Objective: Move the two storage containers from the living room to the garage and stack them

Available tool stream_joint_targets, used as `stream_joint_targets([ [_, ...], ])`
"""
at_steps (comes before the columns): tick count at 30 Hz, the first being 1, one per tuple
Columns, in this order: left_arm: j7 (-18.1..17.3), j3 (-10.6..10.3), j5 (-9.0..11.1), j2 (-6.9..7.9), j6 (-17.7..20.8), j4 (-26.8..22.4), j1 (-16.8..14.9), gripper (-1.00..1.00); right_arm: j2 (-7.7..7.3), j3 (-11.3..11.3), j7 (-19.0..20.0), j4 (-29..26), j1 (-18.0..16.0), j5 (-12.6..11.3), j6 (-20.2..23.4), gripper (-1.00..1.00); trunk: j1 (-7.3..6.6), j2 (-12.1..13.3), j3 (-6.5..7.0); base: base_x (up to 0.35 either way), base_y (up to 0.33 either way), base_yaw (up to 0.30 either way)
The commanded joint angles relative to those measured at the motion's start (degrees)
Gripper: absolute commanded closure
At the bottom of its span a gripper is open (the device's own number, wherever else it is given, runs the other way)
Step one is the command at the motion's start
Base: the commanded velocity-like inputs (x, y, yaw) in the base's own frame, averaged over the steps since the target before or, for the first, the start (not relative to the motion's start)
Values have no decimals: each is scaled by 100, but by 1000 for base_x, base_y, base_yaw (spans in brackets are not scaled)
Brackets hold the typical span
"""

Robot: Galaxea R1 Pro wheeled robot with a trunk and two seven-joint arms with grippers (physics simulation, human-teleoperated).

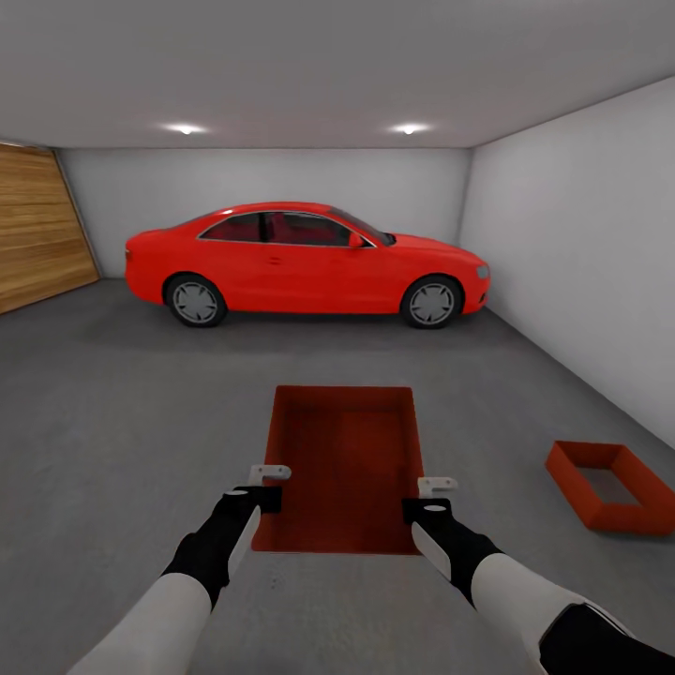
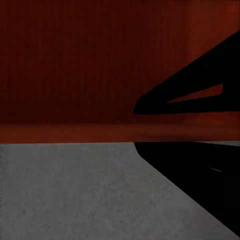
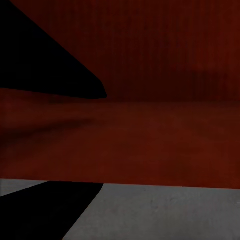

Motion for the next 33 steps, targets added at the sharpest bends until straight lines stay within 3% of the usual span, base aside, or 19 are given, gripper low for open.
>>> stream_joint_targets([
  [1,207,-19,-210,-9,47,-8,2,100,7,-20,-44,-24,-10,-10,44,100,7,-13,-13,322,0,0],
  [22,207,-19,-210,-9,47,-8,3,100,7,-22,-43,-24,-10,-10,44,100,7,-13,-13,322,0,-4],
  [33,207,-19,-207,-9,47,-8,0,100,18,-13,-49,-21,-10,-10,44,100,7,-13,-13,322,0,-220],
])
